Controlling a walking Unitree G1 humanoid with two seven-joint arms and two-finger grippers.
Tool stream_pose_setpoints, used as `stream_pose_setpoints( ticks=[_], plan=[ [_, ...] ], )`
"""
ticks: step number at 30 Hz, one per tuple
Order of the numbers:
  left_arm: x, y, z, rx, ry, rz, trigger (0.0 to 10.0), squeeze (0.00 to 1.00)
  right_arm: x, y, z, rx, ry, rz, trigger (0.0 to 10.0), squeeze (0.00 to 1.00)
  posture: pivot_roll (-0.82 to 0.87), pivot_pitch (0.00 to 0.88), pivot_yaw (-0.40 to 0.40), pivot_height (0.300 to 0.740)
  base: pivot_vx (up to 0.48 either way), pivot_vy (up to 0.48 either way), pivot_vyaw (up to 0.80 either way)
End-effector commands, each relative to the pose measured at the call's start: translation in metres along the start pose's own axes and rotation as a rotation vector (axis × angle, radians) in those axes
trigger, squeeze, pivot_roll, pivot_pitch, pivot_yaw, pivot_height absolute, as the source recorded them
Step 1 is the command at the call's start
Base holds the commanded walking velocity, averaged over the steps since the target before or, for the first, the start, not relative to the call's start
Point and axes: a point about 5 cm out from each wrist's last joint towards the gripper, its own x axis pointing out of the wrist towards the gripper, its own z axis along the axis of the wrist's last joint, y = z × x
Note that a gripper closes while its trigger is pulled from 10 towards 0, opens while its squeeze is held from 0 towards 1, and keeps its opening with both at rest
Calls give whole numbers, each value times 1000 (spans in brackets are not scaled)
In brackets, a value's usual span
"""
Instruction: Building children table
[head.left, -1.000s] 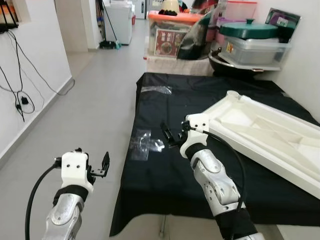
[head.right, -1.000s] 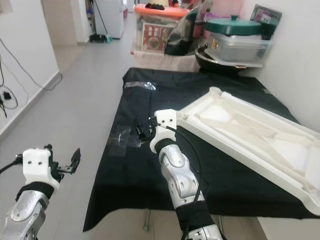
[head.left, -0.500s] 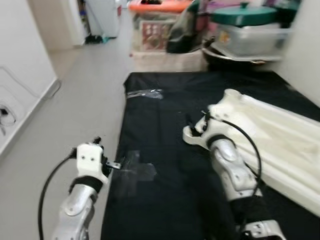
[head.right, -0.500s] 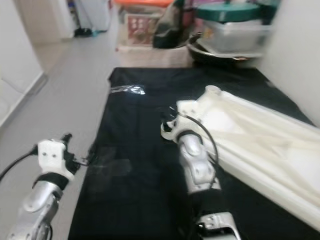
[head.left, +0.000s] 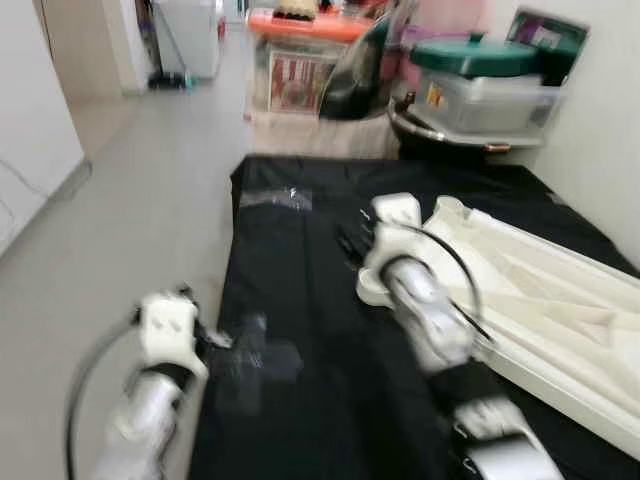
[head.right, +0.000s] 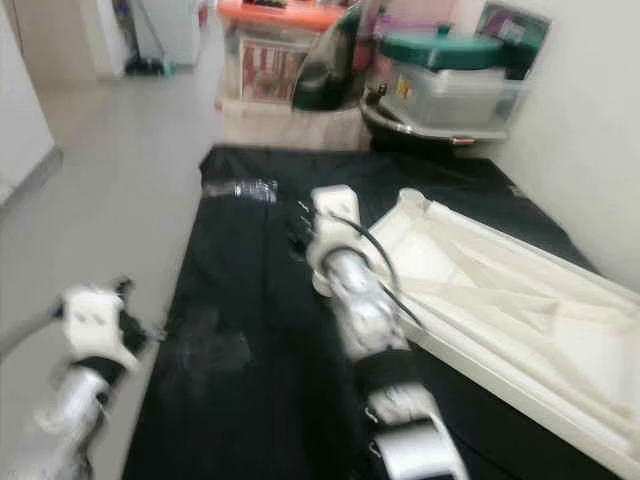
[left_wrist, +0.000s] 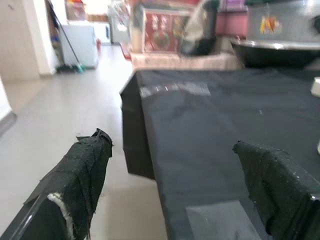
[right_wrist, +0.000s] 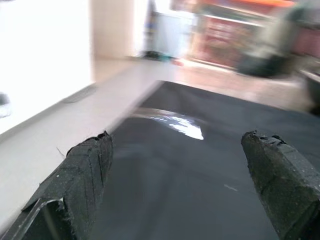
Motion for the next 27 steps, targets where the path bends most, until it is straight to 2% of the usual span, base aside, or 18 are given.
stream_pose_setpoints(
  ticks=[1,4,7,8,10,12,13,15,21,22,27],
  plan=[
    [0,-4,-1,-4,0,-13,10000,0,-2,-2,-22,-21,111,14,10000,0,79,0,-107,740,0,0,0],
    [0,-6,-2,-5,2,-17,10000,0,-1,-2,-31,-35,153,14,10000,0,82,0,-109,740,0,0,0],
    [0,-7,-2,-3,5,-21,10000,0,-1,-26,-51,-6,286,-132,10000,0,87,0,-114,740,0,0,0],
    [0,-7,-2,-3,5,-21,10000,0,-1,-26,-51,-6,286,-132,10000,0,87,0,-114,740,0,0,0],
    [0,-6,-3,0,11,-20,10000,0,-3,-49,-59,2,345,-236,10000,0,90,0,-114,740,0,0,0],
    [0,-6,-3,0,11,-20,10000,0,-3,-49,-59,2,345,-236,10000,0,90,0,-114,740,0,0,0],
    [0,-7,-4,1,14,-22,10000,0,-4,-56,-62,5,364,-256,10000,0,90,0,-112,740,0,0,0],
    [0,-7,-4,2,16,-25,10000,0,-4,-59,-64,-5,375,-254,10000,0,90,0,-110,740,0,0,0],
    [0,-9,-5,2,19,-35,10000,0,-3,-57,-71,-51,425,-140,10000,0,96,0,-110,740,0,0,0],
    [0,-9,-5,3,20,-34,10000,0,2,-52,-67,-77,406,-96,10000,0,96,0,-110,740,0,0,0],
    [-1,-8,-4,4,19,-32,10000,0,8,-45,-59,-120,372,-57,10000,0,109,0,-119,740,0,0,0]
  ],
)
